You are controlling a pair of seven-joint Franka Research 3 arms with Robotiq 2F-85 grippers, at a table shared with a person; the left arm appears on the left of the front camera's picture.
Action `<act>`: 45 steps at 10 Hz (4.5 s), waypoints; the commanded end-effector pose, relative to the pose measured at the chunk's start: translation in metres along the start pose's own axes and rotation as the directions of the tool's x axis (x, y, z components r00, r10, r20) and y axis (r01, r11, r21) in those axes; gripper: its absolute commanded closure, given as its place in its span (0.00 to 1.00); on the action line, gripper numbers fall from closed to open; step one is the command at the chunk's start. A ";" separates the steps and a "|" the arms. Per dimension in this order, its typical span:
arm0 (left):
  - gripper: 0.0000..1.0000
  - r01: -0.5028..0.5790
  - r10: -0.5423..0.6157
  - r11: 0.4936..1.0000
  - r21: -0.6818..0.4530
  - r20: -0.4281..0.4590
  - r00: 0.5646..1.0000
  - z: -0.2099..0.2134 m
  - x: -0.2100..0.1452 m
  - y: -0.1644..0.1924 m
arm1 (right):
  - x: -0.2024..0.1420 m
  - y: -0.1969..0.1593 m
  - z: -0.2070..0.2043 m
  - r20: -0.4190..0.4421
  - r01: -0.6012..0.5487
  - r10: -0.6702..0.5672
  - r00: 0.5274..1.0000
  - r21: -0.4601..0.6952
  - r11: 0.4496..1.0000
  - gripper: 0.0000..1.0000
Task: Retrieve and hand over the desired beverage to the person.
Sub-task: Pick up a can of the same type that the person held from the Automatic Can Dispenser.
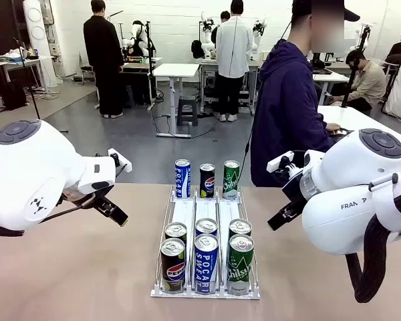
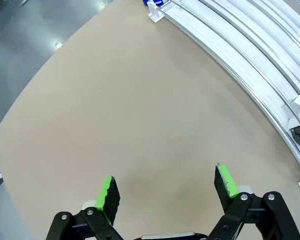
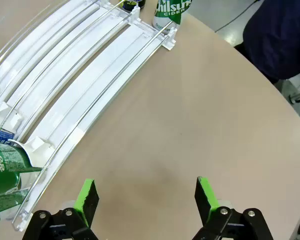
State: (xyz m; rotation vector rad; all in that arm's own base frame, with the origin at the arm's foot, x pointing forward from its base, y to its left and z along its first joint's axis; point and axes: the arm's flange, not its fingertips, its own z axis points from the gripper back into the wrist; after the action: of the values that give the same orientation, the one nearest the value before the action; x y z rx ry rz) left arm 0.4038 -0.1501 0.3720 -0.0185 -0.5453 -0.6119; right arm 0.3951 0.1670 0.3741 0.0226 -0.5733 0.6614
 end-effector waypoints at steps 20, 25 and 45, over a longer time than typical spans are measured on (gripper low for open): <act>0.00 0.092 -0.088 0.993 0.080 -0.055 0.995 0.093 0.048 0.005 | -0.006 -0.026 0.154 0.143 0.063 -0.035 0.989 -0.196 0.979 0.00; 0.00 0.059 -0.070 0.993 0.103 0.104 0.992 0.239 0.093 0.020 | 0.005 -0.012 0.282 0.061 -0.023 0.038 0.997 -0.239 0.971 0.00; 0.00 -0.337 0.419 0.799 -0.497 0.058 0.906 0.313 -0.041 0.241 | -0.142 -0.253 0.363 0.280 0.451 -0.604 0.746 0.456 0.768 0.00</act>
State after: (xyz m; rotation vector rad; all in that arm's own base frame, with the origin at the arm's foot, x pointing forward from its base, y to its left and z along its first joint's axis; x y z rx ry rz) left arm 0.3566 0.1226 0.6501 -0.6367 -0.5185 -0.3143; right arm 0.2727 -0.1848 0.6483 0.6659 -0.7971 0.1517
